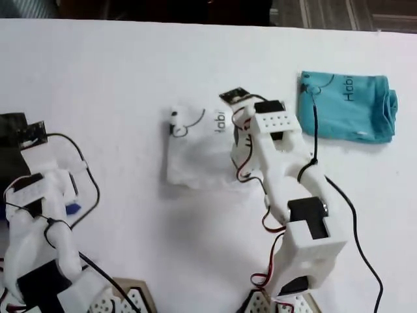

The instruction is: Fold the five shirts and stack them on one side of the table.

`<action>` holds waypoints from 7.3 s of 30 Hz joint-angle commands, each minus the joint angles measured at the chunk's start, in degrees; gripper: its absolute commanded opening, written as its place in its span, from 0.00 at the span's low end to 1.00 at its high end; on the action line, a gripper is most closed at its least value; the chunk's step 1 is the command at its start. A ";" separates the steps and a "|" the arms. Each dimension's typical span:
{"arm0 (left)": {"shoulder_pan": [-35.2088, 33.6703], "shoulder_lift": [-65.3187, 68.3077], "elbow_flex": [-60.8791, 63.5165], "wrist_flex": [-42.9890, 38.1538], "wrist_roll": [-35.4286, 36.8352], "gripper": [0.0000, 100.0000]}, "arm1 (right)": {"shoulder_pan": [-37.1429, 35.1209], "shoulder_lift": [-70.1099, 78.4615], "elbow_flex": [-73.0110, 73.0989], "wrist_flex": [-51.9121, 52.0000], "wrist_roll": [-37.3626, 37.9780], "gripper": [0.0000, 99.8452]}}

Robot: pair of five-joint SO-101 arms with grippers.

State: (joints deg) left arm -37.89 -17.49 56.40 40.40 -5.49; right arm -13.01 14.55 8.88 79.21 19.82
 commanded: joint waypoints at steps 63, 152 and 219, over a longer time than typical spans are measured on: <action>-0.09 -0.09 -0.92 -0.97 0.70 0.03 | 0.04 -8.22 9.67 -1.89 6.51 0.20; -0.09 -0.09 -0.92 -0.97 0.79 0.03 | -5.93 -30.64 27.78 -6.37 13.36 0.02; 1.05 -0.09 -0.84 -0.88 0.53 0.03 | -15.69 56.92 -104.53 7.87 3.16 0.14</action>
State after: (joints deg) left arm -37.45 -17.49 56.40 40.40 -5.49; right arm -30.59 77.76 -93.19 86.51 23.25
